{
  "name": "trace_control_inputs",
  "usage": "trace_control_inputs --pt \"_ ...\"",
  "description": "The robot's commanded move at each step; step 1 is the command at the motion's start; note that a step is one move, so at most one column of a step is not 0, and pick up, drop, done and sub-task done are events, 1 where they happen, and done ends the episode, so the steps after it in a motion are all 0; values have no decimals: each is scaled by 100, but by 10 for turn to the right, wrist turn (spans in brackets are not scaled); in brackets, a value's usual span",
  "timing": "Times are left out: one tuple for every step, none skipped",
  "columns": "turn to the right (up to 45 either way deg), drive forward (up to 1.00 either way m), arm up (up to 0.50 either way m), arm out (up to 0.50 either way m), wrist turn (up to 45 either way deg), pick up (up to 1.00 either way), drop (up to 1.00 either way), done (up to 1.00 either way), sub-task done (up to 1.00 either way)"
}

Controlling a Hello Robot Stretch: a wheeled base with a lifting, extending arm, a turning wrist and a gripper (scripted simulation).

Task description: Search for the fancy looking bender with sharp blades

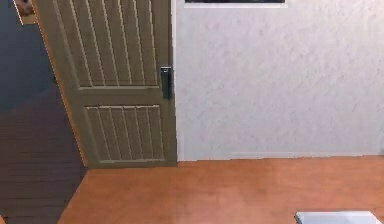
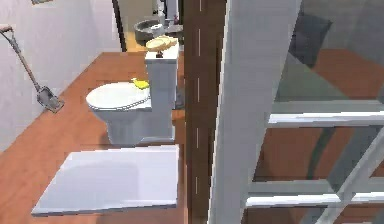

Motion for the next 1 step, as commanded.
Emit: trace_control_inputs --pt "330 0 0 0 0 0 0 0 0"
